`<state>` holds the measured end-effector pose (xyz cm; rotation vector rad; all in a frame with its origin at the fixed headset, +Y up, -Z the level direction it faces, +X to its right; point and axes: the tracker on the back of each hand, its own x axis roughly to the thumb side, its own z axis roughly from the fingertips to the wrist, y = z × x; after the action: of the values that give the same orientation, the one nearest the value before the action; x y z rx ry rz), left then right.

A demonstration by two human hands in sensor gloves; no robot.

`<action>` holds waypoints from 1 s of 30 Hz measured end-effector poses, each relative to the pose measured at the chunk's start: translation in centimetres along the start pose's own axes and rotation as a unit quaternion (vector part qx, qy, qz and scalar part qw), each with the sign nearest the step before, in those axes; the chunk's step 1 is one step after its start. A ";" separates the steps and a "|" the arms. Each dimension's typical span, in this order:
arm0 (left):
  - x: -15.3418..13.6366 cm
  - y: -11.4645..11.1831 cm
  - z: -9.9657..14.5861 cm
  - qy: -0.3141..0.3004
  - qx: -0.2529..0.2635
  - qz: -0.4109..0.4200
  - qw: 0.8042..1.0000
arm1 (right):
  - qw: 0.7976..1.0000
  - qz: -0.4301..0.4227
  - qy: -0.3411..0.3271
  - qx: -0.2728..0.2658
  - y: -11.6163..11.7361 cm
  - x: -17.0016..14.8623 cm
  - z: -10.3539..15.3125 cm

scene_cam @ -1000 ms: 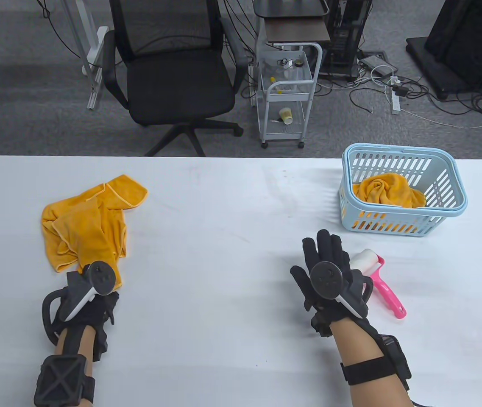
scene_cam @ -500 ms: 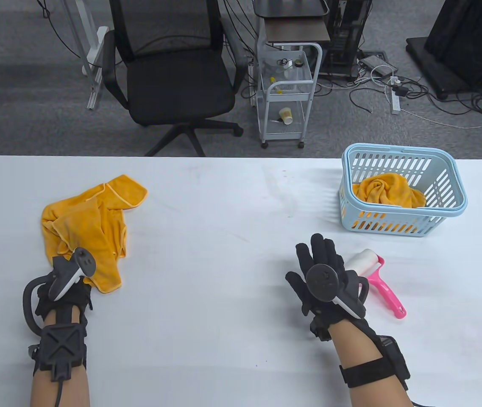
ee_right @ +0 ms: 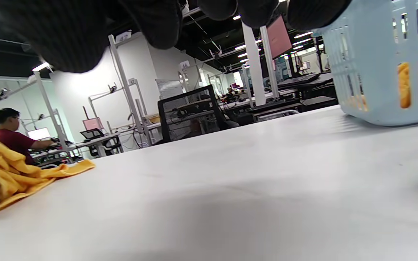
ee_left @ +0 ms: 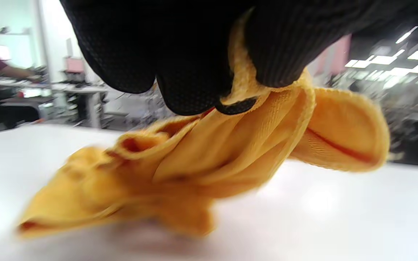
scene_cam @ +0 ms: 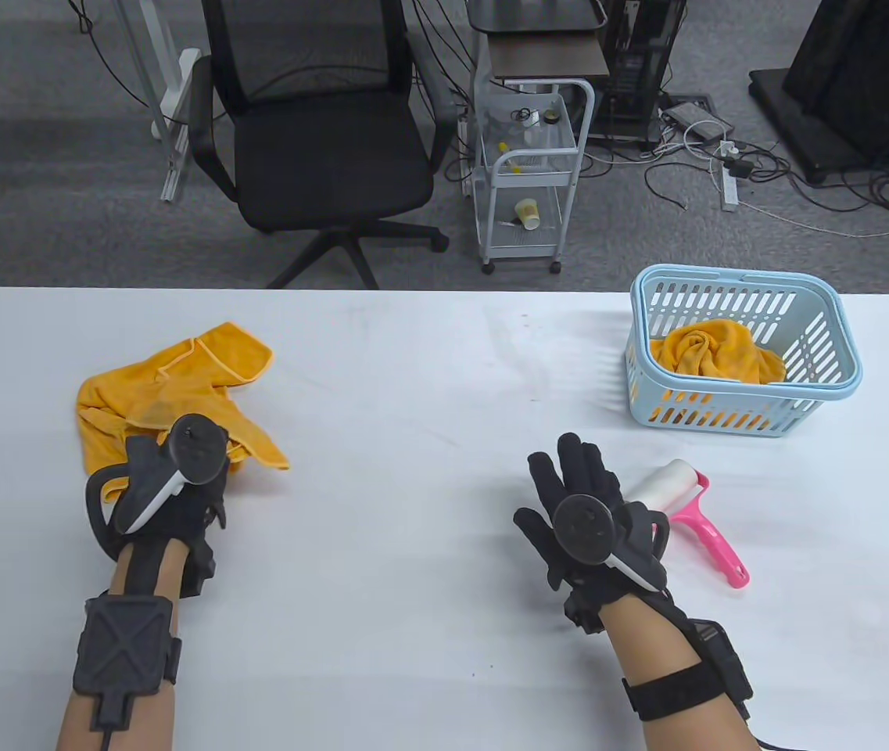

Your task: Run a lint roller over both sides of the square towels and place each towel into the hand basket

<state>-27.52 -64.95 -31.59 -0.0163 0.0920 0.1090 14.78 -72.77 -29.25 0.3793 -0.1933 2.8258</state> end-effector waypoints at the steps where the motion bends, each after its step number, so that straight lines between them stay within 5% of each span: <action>1: 1.8 1.0 0.6 -0.027 0.015 0.005 1.000 | 1.000 -0.008 -0.010 -0.004 -0.2 0.5 0.1; 7: 10.2 1.9 4.0 -0.152 0.026 -0.001 0.988 | 0.992 -0.078 -0.093 -0.028 -0.4 3.9 1.2; 13: 15.0 -0.6 6.6 -0.255 -0.023 0.000 0.967 | 0.984 -0.124 -0.118 0.042 2.6 5.8 1.3; 18: 16.1 -0.9 7.7 -0.301 -0.043 -0.005 0.953 | 0.980 -0.163 -0.097 0.051 3.5 5.8 0.9; 24: 16.0 0.7 9.3 -0.351 -0.067 0.009 0.934 | 0.948 -0.276 -0.130 0.092 2.8 5.9 0.5; 30: 14.7 2.7 10.3 -0.318 -0.033 -0.074 0.945 | 0.929 -0.308 -0.165 0.121 2.0 6.0 0.4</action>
<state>-12.36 -60.50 -22.71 -0.0546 -0.5590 -0.0379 8.76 -73.23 -27.37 0.8101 0.1844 2.1504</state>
